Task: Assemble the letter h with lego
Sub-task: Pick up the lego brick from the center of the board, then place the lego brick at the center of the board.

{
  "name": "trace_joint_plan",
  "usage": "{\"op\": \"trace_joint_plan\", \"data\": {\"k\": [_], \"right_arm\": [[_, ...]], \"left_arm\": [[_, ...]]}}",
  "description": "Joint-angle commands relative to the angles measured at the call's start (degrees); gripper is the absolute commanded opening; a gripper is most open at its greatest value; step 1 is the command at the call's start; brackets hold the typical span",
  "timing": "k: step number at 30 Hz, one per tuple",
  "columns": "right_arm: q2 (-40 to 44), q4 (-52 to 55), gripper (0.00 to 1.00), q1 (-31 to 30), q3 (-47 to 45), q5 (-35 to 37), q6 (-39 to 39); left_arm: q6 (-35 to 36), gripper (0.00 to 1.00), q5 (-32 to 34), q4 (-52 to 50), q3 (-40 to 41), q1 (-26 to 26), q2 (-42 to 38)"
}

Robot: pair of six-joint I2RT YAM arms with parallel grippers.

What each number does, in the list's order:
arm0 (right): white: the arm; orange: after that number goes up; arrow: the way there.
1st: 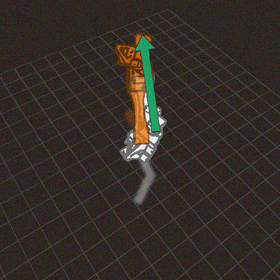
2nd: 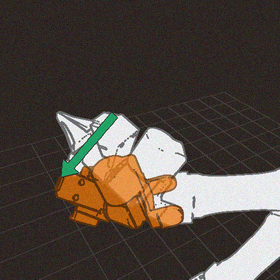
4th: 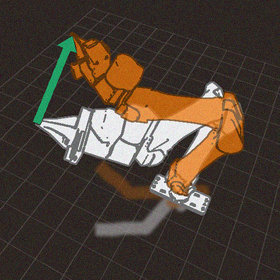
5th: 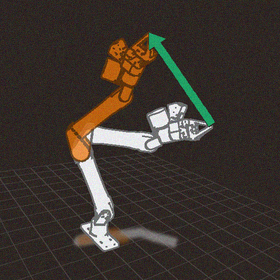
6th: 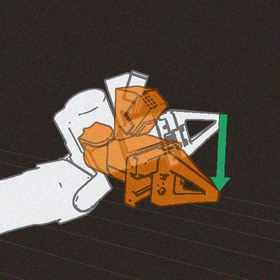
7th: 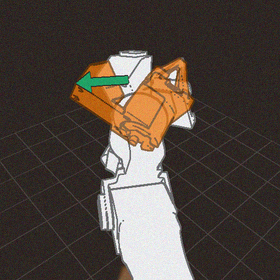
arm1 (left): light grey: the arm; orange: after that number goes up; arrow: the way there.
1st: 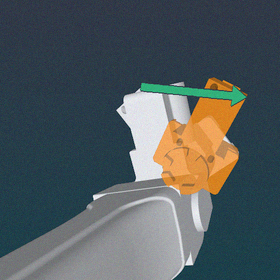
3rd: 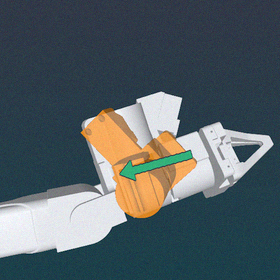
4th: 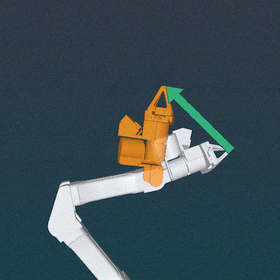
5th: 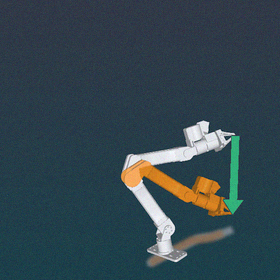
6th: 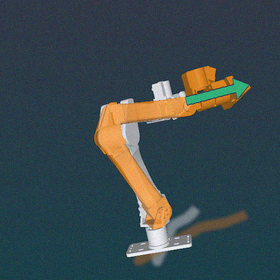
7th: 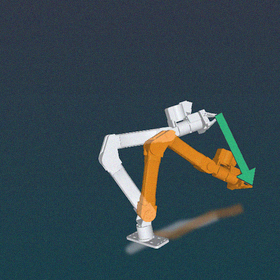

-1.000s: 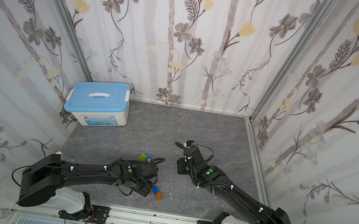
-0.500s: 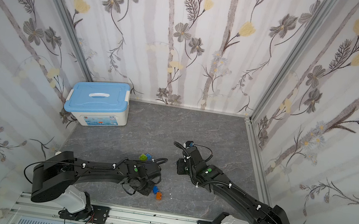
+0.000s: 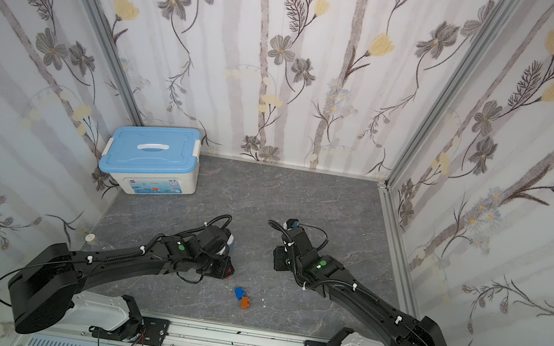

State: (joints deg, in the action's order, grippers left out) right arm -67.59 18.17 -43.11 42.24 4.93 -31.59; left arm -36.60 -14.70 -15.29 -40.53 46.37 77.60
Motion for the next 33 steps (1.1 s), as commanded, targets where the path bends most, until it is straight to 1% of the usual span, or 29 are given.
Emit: {"op": "trace_joint_plan", "data": {"k": [1, 5, 6, 7, 10, 13, 16, 20, 21, 22, 24, 25, 33], "right_arm": [[-0.81, -0.78, 0.33, 0.04, 0.12, -0.41, 1.7], [-0.83, -0.65, 0.32, 0.05, -0.49, -1.93, 3.19], [-0.15, -0.87, 0.32, 0.05, -0.95, -1.81, 3.38], [0.65, -1.27, 0.32, 0.07, -1.65, -1.55, 3.64], [2.93, -1.74, 0.32, 0.13, -3.07, -0.47, 4.15], [3.68, -0.91, 0.32, 0.17, -3.15, 0.25, 4.7], [3.78, -0.59, 0.32, 0.22, -3.02, 0.34, 5.01], [3.48, -0.64, 0.32, 0.19, -2.7, 0.35, 4.96], [3.39, -0.7, 0.32, 0.22, -2.69, 0.34, 4.96], [3.34, -0.79, 0.32, 0.21, -2.68, 0.35, 4.96], [3.13, -0.87, 0.32, 0.19, -2.61, 0.28, 4.97], [3.09, -1.03, 0.32, 0.22, -2.6, 0.28, 4.92], [3.18, -0.9, 0.32, 0.19, -2.6, 0.22, 4.8]], "left_arm": [[-0.8, 0.1, -7.8, 9.85, -2.34, -1.62, 4.19], [-1.82, 0.11, -11.08, 13.8, -5.78, -2.46, 12.78], [-2.39, 0.13, -11.98, 15.54, -6.26, -2.42, 14.98], [-3.05, 0.17, -12.55, 17.17, -6.57, -2.5, 17.21], [-4.8, 0.2, -14.76, 20.61, -7.69, -2.56, 23.02], [-6.17, 0.2, -16.26, 23.76, -7.89, -2.6, 26.72], [-6.55, 0.2, -16.37, 24.8, -8.0, -2.77, 28.38], [-5.58, 0.26, -15.36, 23.41, -8.13, -3.14, 28.29], [-4.98, 0.29, -14.69, 22.01, -8.4, -3.31, 28.22], [-4.43, 0.37, -13.92, 21.0, -8.57, -3.34, 27.94], [-3.21, 0.46, -12.08, 18.0, -9.26, -3.38, 27.44], [-2.57, 0.49, -10.91, 16.19, -9.73, -3.34, 27.17], [0.25, 0.5, -5.29, 10.25, -11.09, -3.28, 25.43]]}}
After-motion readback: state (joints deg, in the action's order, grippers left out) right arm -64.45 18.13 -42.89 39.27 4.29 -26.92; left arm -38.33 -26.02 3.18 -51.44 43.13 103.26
